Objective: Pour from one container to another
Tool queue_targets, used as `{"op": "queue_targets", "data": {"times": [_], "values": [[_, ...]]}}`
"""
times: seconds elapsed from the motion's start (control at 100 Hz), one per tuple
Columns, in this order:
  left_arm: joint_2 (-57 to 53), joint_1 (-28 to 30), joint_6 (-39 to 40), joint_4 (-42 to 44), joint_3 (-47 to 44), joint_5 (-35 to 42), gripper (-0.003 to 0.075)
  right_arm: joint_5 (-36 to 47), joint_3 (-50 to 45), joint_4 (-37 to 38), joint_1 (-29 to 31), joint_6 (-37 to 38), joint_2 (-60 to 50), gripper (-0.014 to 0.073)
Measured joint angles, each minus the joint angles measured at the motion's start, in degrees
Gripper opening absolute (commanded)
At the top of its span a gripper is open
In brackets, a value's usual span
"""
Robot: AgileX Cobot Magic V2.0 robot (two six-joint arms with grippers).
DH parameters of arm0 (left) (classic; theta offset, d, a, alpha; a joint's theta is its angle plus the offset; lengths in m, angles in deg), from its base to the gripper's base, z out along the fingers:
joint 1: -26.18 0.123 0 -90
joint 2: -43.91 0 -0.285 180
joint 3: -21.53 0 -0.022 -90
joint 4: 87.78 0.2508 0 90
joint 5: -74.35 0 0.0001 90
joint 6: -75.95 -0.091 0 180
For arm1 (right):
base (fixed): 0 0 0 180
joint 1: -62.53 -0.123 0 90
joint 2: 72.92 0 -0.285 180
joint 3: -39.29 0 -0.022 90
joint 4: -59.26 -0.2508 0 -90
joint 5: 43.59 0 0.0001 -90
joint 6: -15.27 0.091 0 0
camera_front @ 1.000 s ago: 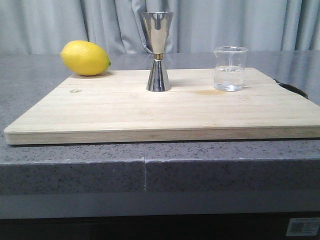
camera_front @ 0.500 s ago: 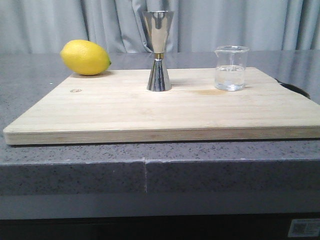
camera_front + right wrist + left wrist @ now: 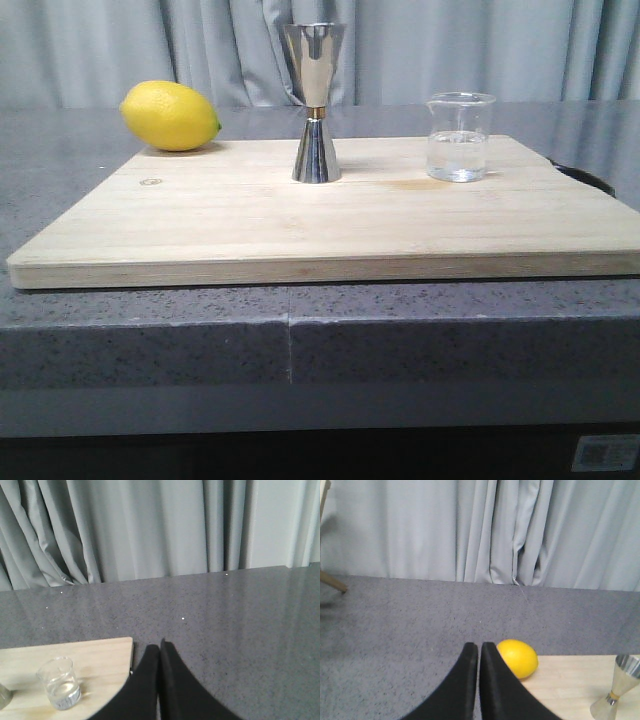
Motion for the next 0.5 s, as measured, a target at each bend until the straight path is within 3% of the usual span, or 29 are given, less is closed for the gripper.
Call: {"op": "queue_targets", "data": {"times": [0.21, 0.5], "values": [[13.8, 0.0, -1.6, -2.2, 13.1, -1.5, -0.0018, -2.4, 12.3, 1.1, 0.0, 0.1, 12.2, -0.0072], [21.1, -2.6, -21.2, -11.9, 13.9, -3.0, -0.0018, -5.0, 13.4, 4.1, 0.0, 0.1, 21.7, -0.0071]]}}
